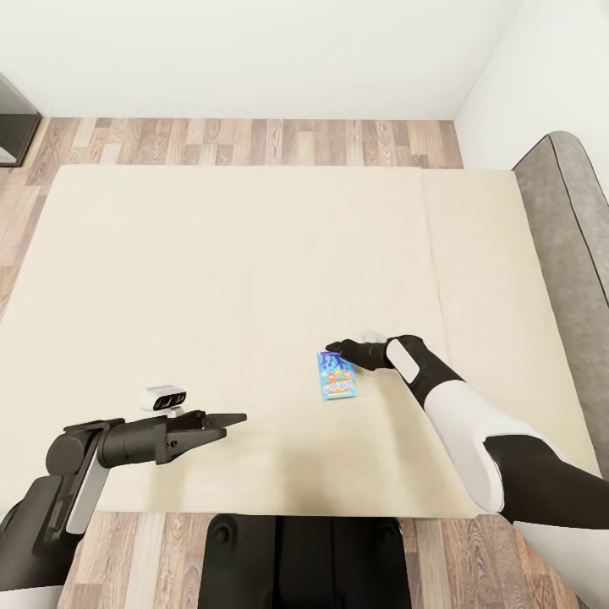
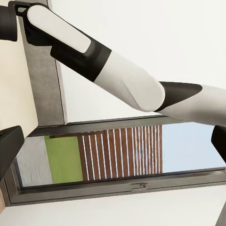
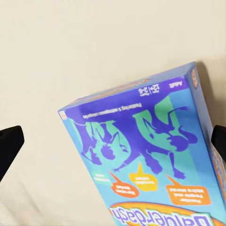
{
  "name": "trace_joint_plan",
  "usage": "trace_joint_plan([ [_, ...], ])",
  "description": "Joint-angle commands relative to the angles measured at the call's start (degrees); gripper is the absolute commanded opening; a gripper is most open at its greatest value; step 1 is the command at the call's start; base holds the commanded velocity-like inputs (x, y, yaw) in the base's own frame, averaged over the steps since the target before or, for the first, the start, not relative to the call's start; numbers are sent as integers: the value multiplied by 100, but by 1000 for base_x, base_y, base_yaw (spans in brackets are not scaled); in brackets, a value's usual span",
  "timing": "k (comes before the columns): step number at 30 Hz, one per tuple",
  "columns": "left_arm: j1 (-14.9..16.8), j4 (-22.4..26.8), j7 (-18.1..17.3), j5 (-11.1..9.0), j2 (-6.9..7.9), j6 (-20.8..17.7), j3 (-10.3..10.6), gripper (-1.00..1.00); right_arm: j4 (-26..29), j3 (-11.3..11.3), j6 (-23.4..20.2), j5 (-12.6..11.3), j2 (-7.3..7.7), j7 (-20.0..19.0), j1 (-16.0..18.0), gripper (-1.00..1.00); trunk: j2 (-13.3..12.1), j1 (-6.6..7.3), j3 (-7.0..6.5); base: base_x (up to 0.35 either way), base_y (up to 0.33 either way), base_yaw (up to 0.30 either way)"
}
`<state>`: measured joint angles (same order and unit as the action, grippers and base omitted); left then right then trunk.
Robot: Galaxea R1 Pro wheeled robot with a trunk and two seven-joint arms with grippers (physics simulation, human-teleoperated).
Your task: Put all the toys in the child's room - the three board games (two on the bed and one on the table), the two jigsaw puzzles on the table, and the tennis ball on the table - inside the toy box on the table in the child's room.
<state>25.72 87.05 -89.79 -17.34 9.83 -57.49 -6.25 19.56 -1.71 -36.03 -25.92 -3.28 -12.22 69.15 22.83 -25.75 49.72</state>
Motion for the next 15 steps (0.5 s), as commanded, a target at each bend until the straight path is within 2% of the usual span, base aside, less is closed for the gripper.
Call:
trace_joint_plan([
  [1,0,3,-21,3,2,-61,1,100,4,-16,-18,-1,3,-9,2,100,9,-3,6,0,0,0],
  [9,3,-2,-21,3,2,-61,2,100,4,-14,-18,-1,3,-9,2,100,9,-3,6,0,2,0],
  [15,2,-2,-21,3,2,-61,9,100,-2,-14,-18,-1,3,-9,2,100,9,-3,6,0,86,0],
])
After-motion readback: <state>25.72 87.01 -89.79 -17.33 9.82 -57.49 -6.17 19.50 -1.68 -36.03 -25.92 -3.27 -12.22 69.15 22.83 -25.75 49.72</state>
